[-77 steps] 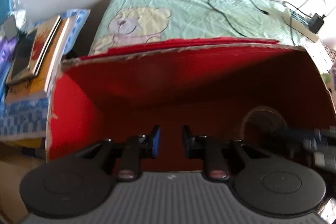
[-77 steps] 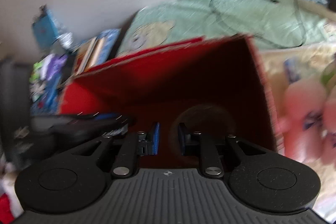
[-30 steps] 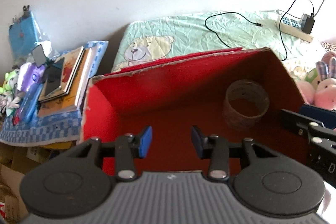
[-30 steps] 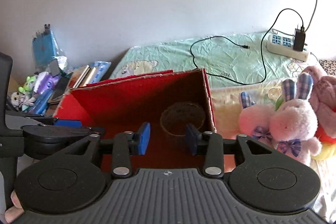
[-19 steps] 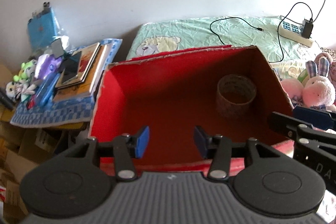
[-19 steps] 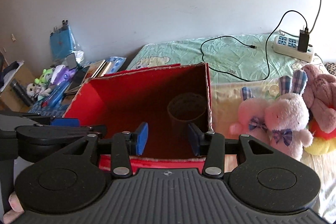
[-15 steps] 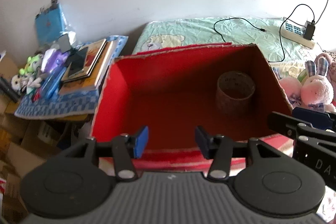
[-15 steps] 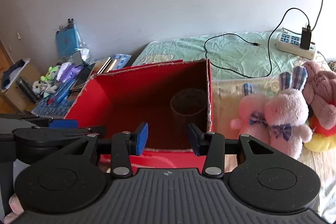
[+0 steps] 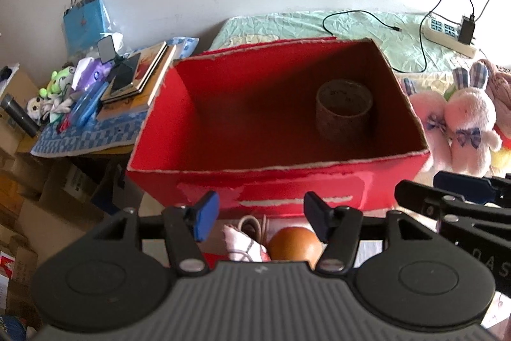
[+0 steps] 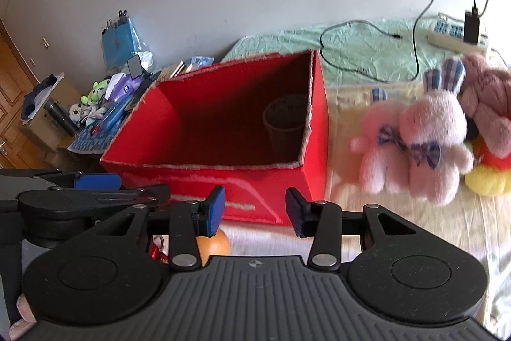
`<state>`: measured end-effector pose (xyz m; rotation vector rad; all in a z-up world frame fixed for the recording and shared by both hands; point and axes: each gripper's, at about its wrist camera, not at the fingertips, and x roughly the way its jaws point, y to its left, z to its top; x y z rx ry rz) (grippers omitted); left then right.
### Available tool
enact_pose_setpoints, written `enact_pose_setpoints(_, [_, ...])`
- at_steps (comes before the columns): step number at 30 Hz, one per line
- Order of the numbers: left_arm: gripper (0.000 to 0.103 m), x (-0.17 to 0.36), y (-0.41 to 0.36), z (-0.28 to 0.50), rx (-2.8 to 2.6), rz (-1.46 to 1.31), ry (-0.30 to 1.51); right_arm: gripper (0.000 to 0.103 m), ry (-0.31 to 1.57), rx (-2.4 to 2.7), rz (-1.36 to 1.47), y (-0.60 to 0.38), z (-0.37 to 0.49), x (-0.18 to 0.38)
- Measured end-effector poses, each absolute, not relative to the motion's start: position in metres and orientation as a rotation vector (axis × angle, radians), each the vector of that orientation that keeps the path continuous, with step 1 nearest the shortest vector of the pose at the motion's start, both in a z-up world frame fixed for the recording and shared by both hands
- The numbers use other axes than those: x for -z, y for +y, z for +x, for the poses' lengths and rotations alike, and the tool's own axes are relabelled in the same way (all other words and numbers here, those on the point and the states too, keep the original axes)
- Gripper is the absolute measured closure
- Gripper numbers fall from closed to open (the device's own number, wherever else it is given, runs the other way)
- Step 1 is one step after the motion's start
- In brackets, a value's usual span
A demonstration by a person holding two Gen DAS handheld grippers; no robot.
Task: Organize objects
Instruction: 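Move the right tool out of the box toward the brown pine cone, then close the right tool on the brown pine cone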
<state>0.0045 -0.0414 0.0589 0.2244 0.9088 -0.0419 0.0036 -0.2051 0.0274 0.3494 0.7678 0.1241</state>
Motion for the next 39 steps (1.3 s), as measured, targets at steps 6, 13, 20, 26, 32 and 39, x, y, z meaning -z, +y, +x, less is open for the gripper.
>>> enact_pose_setpoints(6, [0.039, -0.047, -0.043, -0.002, 0.064, 0.210, 0.945, 0.058, 0.851, -0.148, 0.407, -0.210, -0.001, -0.006])
enact_pose_setpoints(13, [0.040, -0.028, -0.032, -0.020, 0.144, 0.181, 0.993, 0.058, 0.976, -0.201, 0.532, -0.221, -0.006, 0.022])
enact_pose_setpoints(20, [0.041, -0.007, -0.027, -0.055, 0.303, 0.146, 1.045, 0.057, 1.092, -0.268, 0.724, -0.234, -0.008, 0.051])
enact_pose_setpoints(26, [0.041, 0.016, -0.038, -0.068, 0.380, 0.104, 1.110, 0.056, 1.157, -0.331, 0.799, -0.233, -0.006, 0.062])
enact_pose_setpoints(32, [0.037, 0.030, -0.040, -0.065, 0.394, 0.024, 1.135, 0.053, 1.184, -0.351, 0.795, -0.231, -0.003, 0.071])
enact_pose_setpoints(39, [0.039, 0.038, -0.045, -0.062, 0.394, -0.008, 1.139, 0.053, 1.214, -0.367, 0.850, -0.233, 0.000, 0.083])
